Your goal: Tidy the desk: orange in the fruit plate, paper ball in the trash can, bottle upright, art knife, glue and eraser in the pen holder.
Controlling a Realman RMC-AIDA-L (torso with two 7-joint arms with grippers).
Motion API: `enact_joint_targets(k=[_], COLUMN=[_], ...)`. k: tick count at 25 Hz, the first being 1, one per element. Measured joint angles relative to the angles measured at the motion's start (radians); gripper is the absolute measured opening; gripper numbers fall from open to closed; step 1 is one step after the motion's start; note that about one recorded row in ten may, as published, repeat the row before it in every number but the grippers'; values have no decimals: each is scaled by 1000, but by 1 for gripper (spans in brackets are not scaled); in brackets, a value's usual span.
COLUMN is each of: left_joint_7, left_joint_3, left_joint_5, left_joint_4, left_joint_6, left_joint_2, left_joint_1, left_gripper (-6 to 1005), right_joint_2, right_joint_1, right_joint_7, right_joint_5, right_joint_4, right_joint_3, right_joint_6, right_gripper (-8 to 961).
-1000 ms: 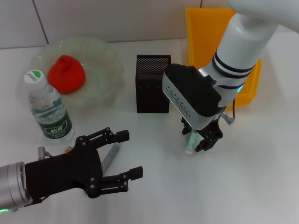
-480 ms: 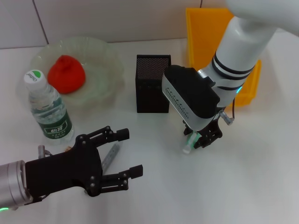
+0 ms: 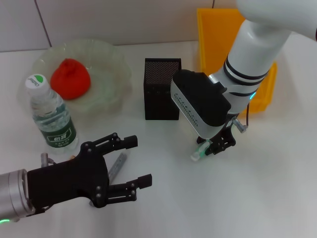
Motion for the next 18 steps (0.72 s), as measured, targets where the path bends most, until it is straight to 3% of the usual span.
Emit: enact_joint_targets(k=[11,18], left_joint_7=[0,0], left_joint_3=[-1,-2], left_joint_5=[0,0], left_joint_4=[0,-1], left_joint_6=[0,0], left_joint_2=[0,0], left_joint_1=[-4,-4], left_gripper=[848,848], right_joint_2=[0,0], right_joint_1=[7,7], right_joint_7=[29,39], right_joint_5=[0,3], right_joint_4=[0,0], right_joint_3=[-27,-38], right_joint_6=[14,18], right_gripper=[168,169])
